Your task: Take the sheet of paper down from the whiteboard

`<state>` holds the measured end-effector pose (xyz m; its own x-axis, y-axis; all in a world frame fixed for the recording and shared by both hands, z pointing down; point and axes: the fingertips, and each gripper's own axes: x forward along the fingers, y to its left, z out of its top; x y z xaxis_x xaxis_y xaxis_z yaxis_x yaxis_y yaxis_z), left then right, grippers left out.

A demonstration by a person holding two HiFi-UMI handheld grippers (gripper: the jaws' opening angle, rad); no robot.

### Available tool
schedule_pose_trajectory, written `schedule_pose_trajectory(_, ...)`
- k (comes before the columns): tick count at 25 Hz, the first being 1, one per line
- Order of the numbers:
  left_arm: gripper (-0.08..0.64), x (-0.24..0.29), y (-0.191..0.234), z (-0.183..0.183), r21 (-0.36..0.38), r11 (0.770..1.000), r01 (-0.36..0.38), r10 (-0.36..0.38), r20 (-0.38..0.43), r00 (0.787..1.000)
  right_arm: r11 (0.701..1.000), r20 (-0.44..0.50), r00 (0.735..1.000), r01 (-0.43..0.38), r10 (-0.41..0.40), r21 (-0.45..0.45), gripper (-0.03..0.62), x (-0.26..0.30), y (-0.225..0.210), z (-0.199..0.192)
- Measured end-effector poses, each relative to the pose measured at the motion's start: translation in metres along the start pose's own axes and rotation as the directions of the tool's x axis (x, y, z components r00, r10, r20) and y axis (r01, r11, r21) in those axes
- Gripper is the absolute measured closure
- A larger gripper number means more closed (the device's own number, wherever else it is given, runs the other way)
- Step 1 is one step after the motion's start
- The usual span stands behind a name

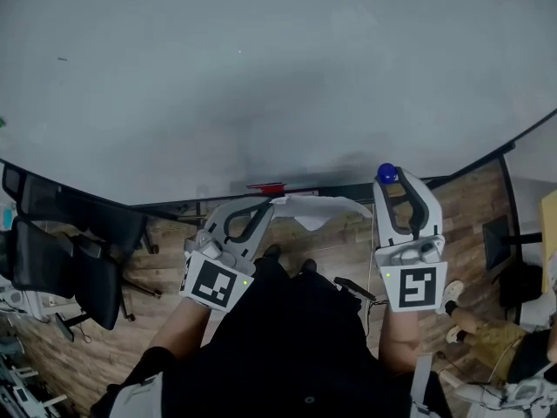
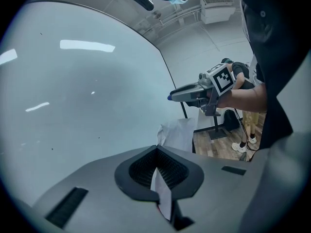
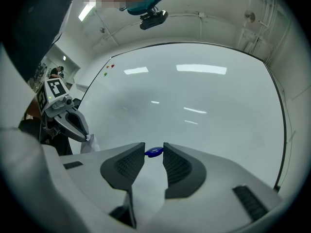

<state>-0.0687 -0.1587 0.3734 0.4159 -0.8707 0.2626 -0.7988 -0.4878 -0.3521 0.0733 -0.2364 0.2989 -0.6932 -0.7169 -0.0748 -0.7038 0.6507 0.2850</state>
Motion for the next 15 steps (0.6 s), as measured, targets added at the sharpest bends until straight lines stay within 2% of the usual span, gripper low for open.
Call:
schedule_pose_trajectory(5,0.549,-0.001,-0.007,0.000,0.022,1.000,0.013,-0.013,-0.020,1.000,0.997,0.087,0.996,-0.027,0.033,-0.072,0.466,0.018,0.000,0.028)
schedule_pose_trajectory(10,0.549,-0.008,-0.004,-0.001,-0.001,1.000,-0.019,0.019,-0.016,1.000,0.979,0.232,0.969,-0.035,0.081,-0.199,0.466,0.042,0.000,0.072)
schedule_pose_trajectory(15,0.549,-0.014,0.000,-0.002,0.003,0.999,-0.046,0.046,-0.029,0.999,0.977,0.247,0.965,-0.038,0.090,-0.208,0.466,0.054,0.000,0.074)
